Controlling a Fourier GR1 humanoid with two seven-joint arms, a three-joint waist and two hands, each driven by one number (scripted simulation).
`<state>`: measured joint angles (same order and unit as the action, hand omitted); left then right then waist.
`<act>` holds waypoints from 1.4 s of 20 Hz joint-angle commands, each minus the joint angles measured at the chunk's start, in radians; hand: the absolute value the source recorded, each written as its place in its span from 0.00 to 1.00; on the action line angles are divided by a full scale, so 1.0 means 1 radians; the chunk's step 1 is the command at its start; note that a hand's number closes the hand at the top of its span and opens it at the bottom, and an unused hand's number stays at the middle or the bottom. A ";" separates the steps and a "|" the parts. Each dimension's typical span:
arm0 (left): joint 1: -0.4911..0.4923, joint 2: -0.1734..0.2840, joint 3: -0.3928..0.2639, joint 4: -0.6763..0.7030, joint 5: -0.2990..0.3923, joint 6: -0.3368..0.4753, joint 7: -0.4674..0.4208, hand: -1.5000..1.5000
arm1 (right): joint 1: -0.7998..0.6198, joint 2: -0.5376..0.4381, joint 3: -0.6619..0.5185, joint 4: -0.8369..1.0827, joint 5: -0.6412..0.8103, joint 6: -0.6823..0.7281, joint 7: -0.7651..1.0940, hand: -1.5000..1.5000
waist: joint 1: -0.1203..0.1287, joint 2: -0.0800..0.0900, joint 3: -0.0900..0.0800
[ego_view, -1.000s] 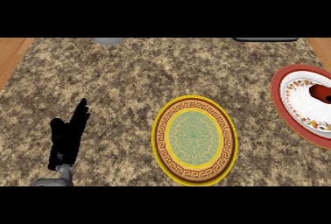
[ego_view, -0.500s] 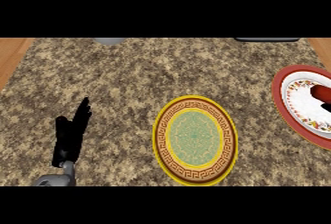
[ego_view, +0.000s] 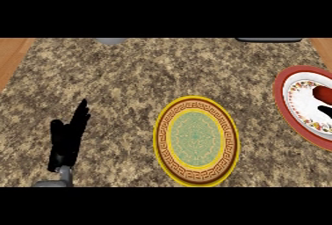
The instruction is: Pick the bell pepper from the plate and place it in the plate
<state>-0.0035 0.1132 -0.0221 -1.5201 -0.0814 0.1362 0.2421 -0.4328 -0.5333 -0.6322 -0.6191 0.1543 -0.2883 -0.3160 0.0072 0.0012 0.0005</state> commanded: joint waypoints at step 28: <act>0.000 -0.015 0.037 -0.001 -0.013 -0.047 -0.013 0.50 | 0.255 -0.094 -0.004 0.035 -0.217 -0.078 -0.111 0.00 | -0.008 -0.002 -0.001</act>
<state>-0.0244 0.0976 0.0246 -1.4788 -0.0930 0.1019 0.2186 -0.2210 -0.6410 -0.6442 -0.5185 -0.0380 -0.3287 -0.4610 0.0019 0.0002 0.0004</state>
